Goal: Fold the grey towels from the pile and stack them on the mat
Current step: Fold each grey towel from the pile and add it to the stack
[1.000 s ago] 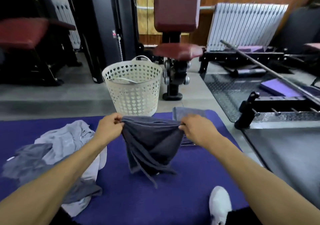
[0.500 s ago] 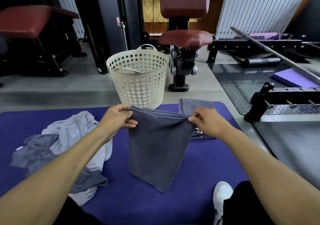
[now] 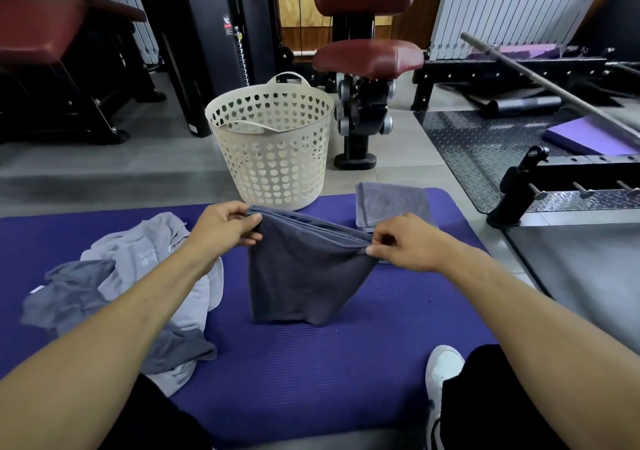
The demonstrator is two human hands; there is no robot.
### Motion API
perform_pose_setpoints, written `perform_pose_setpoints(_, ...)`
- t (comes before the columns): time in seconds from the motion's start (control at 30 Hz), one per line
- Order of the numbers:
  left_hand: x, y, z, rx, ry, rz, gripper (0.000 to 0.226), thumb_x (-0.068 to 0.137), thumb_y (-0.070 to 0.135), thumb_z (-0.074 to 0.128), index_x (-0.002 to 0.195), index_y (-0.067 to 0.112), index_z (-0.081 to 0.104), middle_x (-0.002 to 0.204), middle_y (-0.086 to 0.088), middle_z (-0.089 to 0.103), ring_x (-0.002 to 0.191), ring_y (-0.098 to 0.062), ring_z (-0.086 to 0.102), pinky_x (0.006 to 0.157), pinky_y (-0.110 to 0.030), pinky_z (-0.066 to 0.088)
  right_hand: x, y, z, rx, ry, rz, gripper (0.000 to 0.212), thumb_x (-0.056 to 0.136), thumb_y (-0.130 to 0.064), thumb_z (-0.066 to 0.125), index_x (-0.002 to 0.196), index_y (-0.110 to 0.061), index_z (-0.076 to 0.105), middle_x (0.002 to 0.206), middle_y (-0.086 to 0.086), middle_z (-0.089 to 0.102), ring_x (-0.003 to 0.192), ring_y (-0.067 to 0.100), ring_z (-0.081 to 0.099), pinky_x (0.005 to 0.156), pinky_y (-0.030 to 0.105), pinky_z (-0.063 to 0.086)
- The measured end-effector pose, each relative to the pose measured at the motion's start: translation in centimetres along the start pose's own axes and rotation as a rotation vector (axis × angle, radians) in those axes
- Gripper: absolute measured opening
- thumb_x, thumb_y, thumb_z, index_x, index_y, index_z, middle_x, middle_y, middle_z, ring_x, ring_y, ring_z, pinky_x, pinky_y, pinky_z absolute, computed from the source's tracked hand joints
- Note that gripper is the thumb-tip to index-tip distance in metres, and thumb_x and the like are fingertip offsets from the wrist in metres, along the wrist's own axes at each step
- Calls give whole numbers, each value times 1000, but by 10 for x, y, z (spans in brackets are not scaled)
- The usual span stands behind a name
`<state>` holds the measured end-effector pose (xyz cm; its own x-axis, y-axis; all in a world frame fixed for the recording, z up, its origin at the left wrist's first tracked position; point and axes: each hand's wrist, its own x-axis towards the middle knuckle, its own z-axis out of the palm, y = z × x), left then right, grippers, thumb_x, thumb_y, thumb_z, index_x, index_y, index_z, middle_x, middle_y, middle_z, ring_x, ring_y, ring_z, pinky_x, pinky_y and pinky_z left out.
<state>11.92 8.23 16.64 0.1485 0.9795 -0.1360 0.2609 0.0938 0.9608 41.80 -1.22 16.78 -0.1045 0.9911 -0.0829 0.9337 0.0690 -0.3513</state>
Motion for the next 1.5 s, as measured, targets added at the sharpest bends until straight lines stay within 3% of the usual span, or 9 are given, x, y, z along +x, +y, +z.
perform_pose_setpoints(0.1, -3, 4, 1, -56, -3, 26, 16, 92, 0, 63, 82, 12, 61, 61, 2, 64, 56, -10, 67, 62, -21, 59, -2, -3, -1, 295, 86, 166, 40, 98, -34, 56, 65, -14, 65, 64, 3, 69, 58, 12, 66, 58, 21, 44)
perform_pose_setpoints(0.23, -11, 10, 6, -84, -28, 65, 17, 92, 0, 63, 83, 14, 61, 57, 6, 65, 57, -12, 67, 66, -23, 59, -4, -4, -6, 424, 164, 319, 31, 89, -20, 70, 69, 4, 70, 55, 7, 68, 44, 3, 61, 45, 14, 45)
perform_pose_setpoints(0.47, -18, 10, 9, -59, -63, 96, 14, 92, 1, 64, 85, 13, 63, 60, 5, 68, 59, -12, 69, 65, -22, 60, -4, -6, -8, 557, 279, 432, 22, 78, -5, 79, 60, -10, 67, 59, 6, 69, 44, 8, 62, 49, 20, 54)
perform_pose_setpoints(0.7, -20, 9, 9, -40, -60, 96, 11, 92, 0, 64, 86, 9, 63, 73, -7, 65, 58, -12, 69, 65, -23, 60, -6, -8, -13, 684, 306, 514, 15, 79, -4, 80, 70, -10, 69, 72, 16, 72, 52, 17, 67, 53, 25, 60)
perform_pose_setpoints(0.9, -21, 10, 8, -57, -34, 104, 11, 94, 2, 62, 86, 9, 63, 73, -9, 65, 59, -11, 69, 67, -24, 59, -4, -7, -16, 812, 333, 461, 13, 83, -1, 75, 80, -8, 63, 69, 14, 67, 51, 19, 65, 50, 25, 58)
perform_pose_setpoints(1.07, -20, 8, 5, -22, -67, 61, 14, 93, 2, 64, 83, 12, 62, 66, -3, 66, 57, -13, 69, 63, -25, 60, -11, -5, -18, 1032, 166, 538, 8, 85, 3, 68, 78, 0, 68, 68, 14, 68, 56, 21, 65, 58, 27, 61)
perform_pose_setpoints(1.23, -18, 8, 9, 47, 30, 121, 14, 93, 5, 64, 82, 14, 64, 67, -4, 64, 52, -8, 66, 58, -21, 58, -6, -7, -18, 649, 326, 499, 8, 81, -7, 65, 73, -9, 65, 58, 9, 66, 45, 16, 59, 48, 27, 54)
perform_pose_setpoints(1.33, -17, 6, 16, 69, 24, 114, 11, 92, 5, 65, 84, 13, 65, 62, 2, 65, 52, -7, 65, 56, -20, 56, -8, -5, -17, 427, 263, 455, 5, 82, -11, 61, 78, -13, 57, 54, 6, 66, 42, 16, 60, 43, 23, 45)
perform_pose_setpoints(1.5, -11, 3, 3, 9, 42, 34, 5, 91, 8, 68, 91, 10, 63, 70, -4, 64, 53, -11, 66, 56, -21, 58, -21, -1, -27, 866, 109, 184, 25, 92, 9, 56, 76, -10, 55, 62, 8, 61, 50, 23, 65, 50, 30, 55)
